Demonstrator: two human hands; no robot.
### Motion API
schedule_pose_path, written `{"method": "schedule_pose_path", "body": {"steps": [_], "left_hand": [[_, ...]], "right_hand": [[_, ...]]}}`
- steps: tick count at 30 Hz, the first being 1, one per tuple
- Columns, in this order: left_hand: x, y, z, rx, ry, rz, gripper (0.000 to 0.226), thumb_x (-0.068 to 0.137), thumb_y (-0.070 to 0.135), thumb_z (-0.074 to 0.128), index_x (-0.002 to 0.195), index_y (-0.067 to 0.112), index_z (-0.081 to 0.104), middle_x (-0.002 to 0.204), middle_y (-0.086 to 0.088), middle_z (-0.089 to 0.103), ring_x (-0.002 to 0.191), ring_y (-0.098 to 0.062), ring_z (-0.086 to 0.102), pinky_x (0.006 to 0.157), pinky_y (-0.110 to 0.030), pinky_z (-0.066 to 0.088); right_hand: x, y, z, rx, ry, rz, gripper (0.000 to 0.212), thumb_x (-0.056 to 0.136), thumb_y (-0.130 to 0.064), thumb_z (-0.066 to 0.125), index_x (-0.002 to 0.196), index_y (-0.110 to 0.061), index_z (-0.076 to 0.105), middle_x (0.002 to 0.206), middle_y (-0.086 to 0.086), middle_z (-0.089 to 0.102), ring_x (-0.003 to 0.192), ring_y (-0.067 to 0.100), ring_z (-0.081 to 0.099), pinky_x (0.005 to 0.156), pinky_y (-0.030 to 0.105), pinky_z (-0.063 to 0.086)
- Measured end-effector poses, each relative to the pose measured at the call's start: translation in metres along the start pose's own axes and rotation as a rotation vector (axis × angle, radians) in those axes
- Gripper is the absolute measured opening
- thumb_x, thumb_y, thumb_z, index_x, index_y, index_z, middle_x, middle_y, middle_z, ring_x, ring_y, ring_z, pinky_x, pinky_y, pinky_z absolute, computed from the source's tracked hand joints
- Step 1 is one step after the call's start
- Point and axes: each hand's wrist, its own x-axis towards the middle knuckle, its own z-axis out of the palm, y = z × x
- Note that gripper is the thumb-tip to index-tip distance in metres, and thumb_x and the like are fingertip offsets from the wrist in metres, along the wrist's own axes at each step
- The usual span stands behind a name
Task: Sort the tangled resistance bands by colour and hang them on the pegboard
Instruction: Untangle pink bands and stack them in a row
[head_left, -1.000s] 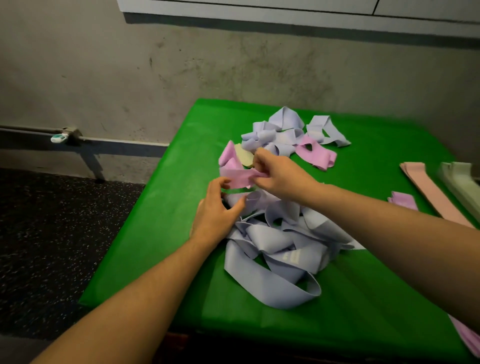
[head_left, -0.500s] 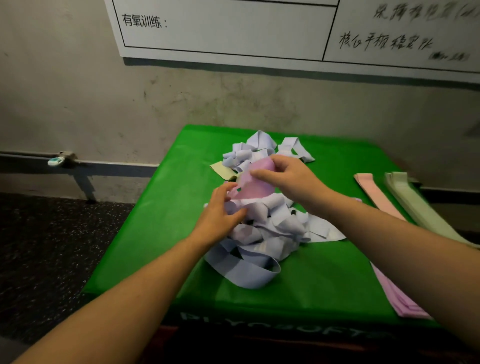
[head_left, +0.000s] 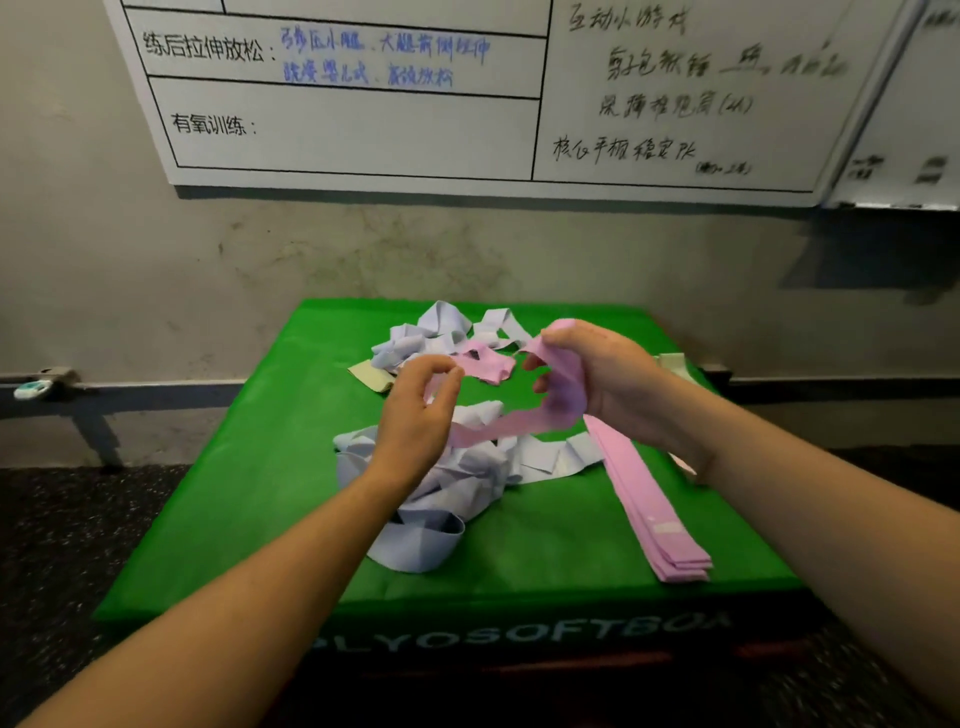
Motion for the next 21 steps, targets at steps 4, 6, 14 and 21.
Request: {"method": "schedule_pose_path", "body": {"steps": [4, 6, 14, 21], "left_hand": [[-0.012, 0.022, 0.015, 0.047, -0.076, 0.034, 0.039, 0.085, 0.002, 0.064, 0.115, 0.026, 0.058, 0.122, 0.007, 0.059, 0.111, -0.001, 0.052, 0.096, -0.006, 0.036], [-0.016, 0.03, 0.024, 0.092, -0.111, 0.102, 0.051, 0.083, 0.004, 0.072, 0.125, 0.028, 0.055, 0.127, 0.01, 0.056, 0.116, 0.0, 0.048, 0.101, -0.006, 0.033], [-0.02, 0.047, 0.058, 0.139, -0.132, 0.03, 0.015, 0.086, 0.015, 0.074, 0.098, 0.022, 0.077, 0.098, 0.008, 0.066, 0.099, -0.012, 0.059, 0.092, -0.039, 0.048], [-0.019, 0.051, 0.056, 0.111, -0.173, -0.004, 0.015, 0.093, 0.018, 0.065, 0.091, 0.033, 0.065, 0.094, 0.012, 0.063, 0.094, -0.013, 0.058, 0.079, -0.031, 0.049]], "right_hand": [[-0.024, -0.001, -0.026, 0.02, 0.057, -0.012, 0.005, 0.089, -0.01, 0.055, 0.094, -0.009, 0.057, 0.076, 0.004, 0.069, 0.068, 0.015, 0.067, 0.061, 0.029, 0.049], [-0.034, 0.0, -0.035, 0.072, 0.056, 0.011, 0.02, 0.08, -0.009, 0.059, 0.1, -0.008, 0.055, 0.082, 0.008, 0.069, 0.073, 0.018, 0.07, 0.063, 0.03, 0.052], [-0.067, 0.011, -0.061, 0.086, 0.029, 0.05, 0.018, 0.085, -0.002, 0.065, 0.089, -0.011, 0.05, 0.082, 0.014, 0.071, 0.073, 0.027, 0.072, 0.064, 0.035, 0.06], [-0.084, 0.019, -0.085, 0.002, 0.098, 0.082, 0.017, 0.077, -0.021, 0.069, 0.084, -0.014, 0.056, 0.063, -0.004, 0.054, 0.048, 0.008, 0.041, 0.043, 0.019, 0.034]]}}
